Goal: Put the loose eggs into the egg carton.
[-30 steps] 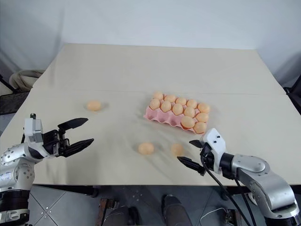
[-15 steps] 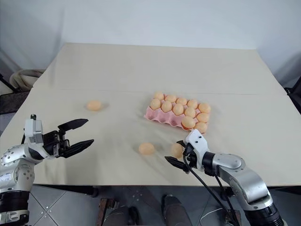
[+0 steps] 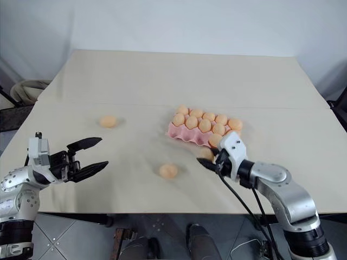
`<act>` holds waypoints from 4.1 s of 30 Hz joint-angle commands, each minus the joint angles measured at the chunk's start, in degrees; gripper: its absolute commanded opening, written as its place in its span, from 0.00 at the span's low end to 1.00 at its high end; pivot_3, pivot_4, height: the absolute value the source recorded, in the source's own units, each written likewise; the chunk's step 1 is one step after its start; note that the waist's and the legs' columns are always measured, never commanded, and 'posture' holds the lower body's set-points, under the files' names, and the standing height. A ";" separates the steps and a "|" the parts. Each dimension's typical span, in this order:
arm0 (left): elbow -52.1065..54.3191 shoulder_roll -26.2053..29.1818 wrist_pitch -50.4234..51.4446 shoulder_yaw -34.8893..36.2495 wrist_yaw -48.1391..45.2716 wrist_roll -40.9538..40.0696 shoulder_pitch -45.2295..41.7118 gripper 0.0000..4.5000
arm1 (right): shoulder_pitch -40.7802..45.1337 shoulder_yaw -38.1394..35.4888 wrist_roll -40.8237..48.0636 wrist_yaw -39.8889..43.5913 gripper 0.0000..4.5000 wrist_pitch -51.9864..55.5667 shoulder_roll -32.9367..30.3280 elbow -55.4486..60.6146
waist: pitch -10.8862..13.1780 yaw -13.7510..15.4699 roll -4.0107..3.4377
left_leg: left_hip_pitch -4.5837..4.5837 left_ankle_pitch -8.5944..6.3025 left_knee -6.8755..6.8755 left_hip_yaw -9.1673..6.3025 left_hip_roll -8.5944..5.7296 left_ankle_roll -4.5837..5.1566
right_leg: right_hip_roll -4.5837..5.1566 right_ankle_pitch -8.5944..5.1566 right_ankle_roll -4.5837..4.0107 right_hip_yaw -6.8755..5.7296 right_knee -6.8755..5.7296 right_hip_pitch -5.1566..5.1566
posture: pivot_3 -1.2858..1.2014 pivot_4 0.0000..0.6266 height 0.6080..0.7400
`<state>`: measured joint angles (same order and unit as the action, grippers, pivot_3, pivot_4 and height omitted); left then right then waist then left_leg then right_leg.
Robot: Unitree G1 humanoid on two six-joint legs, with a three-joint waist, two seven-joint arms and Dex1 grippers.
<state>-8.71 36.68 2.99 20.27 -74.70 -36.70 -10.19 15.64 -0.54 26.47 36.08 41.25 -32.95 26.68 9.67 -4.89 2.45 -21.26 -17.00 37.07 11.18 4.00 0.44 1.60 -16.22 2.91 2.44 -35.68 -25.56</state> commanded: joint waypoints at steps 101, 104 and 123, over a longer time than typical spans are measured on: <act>1.01 2.30 -3.56 2.72 -1.18 -0.21 2.24 1.00 | -0.28 6.25 -1.79 15.48 0.99 -16.50 0.65 -7.30 | 0.03 0.29 -0.04 | -0.04 0.09 0.03 -0.47 0.14 -0.14 | 0.02 -0.08 -0.25 -0.57 -0.23 0.04 | 0.52 0.24 1.00; 1.74 2.19 -3.57 2.98 -0.82 -0.43 2.99 1.00 | 1.75 10.90 -4.01 16.50 0.99 -16.35 1.66 -9.22 | 0.03 0.29 -0.04 | -0.09 0.07 0.03 -0.47 0.14 -0.17 | 0.04 -0.08 -0.24 -0.61 -0.18 0.02 | 0.52 0.24 1.00; 4.34 1.71 -3.73 3.32 1.05 -1.15 5.39 1.00 | 8.62 20.81 -13.87 15.61 0.95 -17.91 8.76 -18.83 | 0.02 0.10 -0.03 | -0.04 0.13 0.00 -0.47 0.19 -0.30 | 0.00 -0.09 -0.25 -0.66 -0.27 0.01 | 0.52 0.24 1.00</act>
<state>-6.77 38.53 -0.34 22.22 -73.83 -36.65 -5.31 23.72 20.10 12.71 51.59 23.81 -24.36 7.19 9.69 -4.79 2.42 -21.31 -16.87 37.08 10.71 4.19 0.14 1.60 -16.31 2.66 1.78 -35.94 -25.55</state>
